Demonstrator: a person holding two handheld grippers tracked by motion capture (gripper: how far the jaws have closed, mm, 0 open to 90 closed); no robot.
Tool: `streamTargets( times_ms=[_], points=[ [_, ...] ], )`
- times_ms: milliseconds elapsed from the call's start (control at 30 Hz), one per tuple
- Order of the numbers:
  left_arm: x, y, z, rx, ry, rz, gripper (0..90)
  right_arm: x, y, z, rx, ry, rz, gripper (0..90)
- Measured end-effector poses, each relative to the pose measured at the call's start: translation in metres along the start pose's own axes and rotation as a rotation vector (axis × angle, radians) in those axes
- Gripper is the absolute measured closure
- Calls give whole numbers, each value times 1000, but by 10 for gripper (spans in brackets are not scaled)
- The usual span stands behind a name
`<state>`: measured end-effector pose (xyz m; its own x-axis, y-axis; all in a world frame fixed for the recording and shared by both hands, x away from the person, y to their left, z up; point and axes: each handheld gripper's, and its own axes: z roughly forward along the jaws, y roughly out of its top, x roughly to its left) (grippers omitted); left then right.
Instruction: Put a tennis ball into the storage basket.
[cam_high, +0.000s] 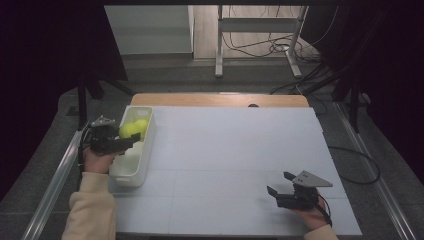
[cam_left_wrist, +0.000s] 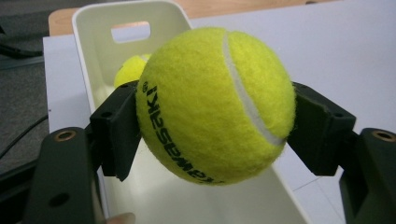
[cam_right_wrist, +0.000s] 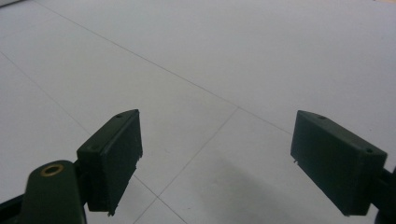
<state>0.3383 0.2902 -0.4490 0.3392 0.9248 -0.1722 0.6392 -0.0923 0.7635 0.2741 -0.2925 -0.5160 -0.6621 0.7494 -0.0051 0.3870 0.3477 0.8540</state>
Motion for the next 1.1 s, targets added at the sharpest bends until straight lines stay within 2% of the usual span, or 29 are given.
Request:
streamTargets(
  times_ms=[333, 433, 633, 700, 867, 1100],
  points=[
    [0, -1, 4, 52, 24, 21, 266, 0, 0, 0, 1, 0, -1, 173],
    [-1, 0, 2, 53, 46, 30, 265, 0, 0, 0, 3, -4, -1, 173],
    [-1, -1, 3, 58, 51, 32, 259, 0, 0, 0, 0, 0, 0, 172],
    [-1, -1, 2, 41, 65, 39, 221, 0, 0, 0, 2, -3, -1, 172],
    [-1, 1, -4, 5, 57, 28, 171, 0, 0, 0, 1, -4, -1, 173],
    [-4, 1, -10, -36, 23, 29, 148, 0, 0, 0, -1, -2, 1, 172]
  ],
)
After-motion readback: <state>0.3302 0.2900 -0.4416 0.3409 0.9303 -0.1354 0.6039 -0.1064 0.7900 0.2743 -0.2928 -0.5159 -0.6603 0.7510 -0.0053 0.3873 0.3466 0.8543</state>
